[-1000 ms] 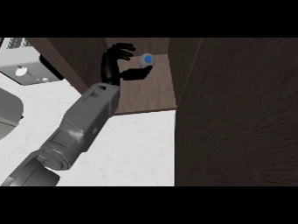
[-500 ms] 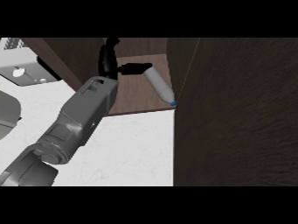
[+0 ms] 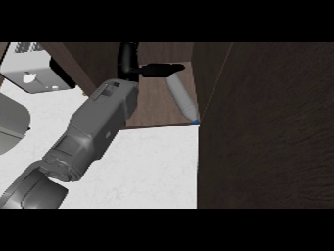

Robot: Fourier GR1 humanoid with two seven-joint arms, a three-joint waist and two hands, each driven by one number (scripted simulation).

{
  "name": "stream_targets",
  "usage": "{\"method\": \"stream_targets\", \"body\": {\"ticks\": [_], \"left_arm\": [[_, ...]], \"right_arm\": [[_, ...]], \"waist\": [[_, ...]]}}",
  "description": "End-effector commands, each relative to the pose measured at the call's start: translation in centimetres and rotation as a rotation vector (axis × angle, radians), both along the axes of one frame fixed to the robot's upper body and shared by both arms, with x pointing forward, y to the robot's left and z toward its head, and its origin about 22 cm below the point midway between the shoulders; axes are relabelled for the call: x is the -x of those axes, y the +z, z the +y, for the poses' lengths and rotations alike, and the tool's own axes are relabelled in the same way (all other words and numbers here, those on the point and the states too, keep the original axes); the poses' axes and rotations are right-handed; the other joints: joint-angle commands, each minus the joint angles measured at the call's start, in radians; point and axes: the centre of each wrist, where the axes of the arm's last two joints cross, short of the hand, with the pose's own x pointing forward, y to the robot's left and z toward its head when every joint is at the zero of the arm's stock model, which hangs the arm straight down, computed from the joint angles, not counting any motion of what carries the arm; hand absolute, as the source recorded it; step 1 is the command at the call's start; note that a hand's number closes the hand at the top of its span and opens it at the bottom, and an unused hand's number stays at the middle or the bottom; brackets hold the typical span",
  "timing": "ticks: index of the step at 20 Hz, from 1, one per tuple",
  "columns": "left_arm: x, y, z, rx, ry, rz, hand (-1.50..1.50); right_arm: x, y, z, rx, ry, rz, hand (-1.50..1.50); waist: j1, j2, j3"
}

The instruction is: Pick up the bottled water, place it into the cabinet and close the cabinet

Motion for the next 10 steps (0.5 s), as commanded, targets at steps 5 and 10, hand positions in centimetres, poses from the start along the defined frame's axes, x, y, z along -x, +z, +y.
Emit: {"method": "stream_targets", "body": {"ticks": [5, 10], "left_arm": [[1.5, -2.3, -1.3, 0.076, -0.088, -0.013, -1.50], [2.2, -3.3, -1.1, 0.102, -0.127, -0.012, -1.50]], "right_arm": [[0.1, 1.9, 1.0, -0.031, -0.006, 0.000, -1.50], [0.8, 2.7, 0.3, -0.030, -0.041, 0.000, -1.50]], "waist": [[0.042, -0.020, 0.001], [0.063, -0.029, 0.001]]}}
